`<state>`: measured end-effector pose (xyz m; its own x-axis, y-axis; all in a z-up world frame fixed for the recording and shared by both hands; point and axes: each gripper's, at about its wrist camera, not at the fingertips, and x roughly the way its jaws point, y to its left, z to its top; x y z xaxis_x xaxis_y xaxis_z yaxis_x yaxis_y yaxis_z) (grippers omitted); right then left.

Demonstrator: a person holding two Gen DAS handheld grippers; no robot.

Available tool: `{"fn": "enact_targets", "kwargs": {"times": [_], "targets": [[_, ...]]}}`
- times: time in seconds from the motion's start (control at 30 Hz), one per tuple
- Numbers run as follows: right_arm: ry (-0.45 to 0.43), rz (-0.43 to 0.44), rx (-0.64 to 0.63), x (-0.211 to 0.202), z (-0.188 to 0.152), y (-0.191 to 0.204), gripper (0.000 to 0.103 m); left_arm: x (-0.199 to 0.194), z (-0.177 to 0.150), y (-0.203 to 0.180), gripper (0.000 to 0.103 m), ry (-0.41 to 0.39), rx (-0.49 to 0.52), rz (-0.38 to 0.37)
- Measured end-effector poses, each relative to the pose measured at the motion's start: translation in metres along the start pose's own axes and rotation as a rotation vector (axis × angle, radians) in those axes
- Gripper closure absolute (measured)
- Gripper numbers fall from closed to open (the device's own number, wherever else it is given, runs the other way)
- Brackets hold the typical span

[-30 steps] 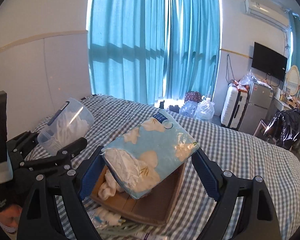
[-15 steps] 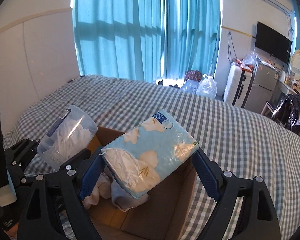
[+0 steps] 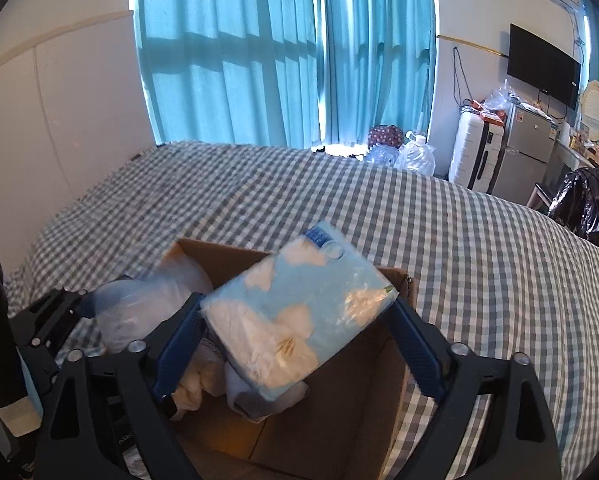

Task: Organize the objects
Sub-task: 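Carry the floss tub and tissue pack into the box and release both, then move both tools back toward the remaining items beside the box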

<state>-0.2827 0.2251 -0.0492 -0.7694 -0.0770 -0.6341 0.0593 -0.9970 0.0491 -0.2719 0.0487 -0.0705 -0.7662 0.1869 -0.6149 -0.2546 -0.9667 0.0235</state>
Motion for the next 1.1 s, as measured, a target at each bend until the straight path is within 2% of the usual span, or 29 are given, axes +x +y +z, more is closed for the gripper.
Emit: {"fn": "enact_targets", "kwargs": {"times": [0.1, 0.23, 0.37, 0.47, 0.53, 0.63, 0.77, 0.93, 1.1], "targets": [[-0.052, -0.018, -0.009, -0.027, 0.005, 0.003, 0.0, -0.021, 0.007, 0.0, 0.037, -0.036, 0.001, 0.017], [-0.093, -0.042, -0.024, -0.067, 0.013, 0.009, 0.0, -0.057, 0.021, -0.002, 0.022, -0.09, 0.013, 0.036], [-0.14, -0.055, -0.013, -0.115, 0.017, 0.009, 0.0, -0.106, 0.03, -0.007, 0.014, -0.162, 0.033, 0.058], [-0.173, -0.074, -0.021, -0.152, 0.015, 0.009, 0.0, -0.135, 0.031, -0.009, 0.004, -0.201, 0.045, 0.075], [-0.194, -0.087, -0.026, -0.174, 0.013, 0.012, 0.0, -0.155, 0.03, -0.01, 0.0, -0.228, 0.039, 0.051], [-0.22, -0.089, -0.031, -0.203, 0.002, 0.016, 0.0, -0.181, 0.024, -0.013, 0.0, -0.249, 0.033, 0.031], [-0.224, -0.078, -0.034, -0.232, -0.024, 0.02, 0.0, -0.206, 0.009, -0.019, 0.0, -0.248, 0.064, 0.059], [-0.211, -0.091, -0.036, -0.25, -0.061, 0.023, 0.0, -0.23, -0.019, -0.019, 0.0, -0.247, 0.067, 0.076], [-0.176, -0.093, -0.035, -0.253, -0.101, 0.023, 0.0, -0.238, -0.049, -0.015, 0.0, -0.209, 0.022, 0.093]]}}
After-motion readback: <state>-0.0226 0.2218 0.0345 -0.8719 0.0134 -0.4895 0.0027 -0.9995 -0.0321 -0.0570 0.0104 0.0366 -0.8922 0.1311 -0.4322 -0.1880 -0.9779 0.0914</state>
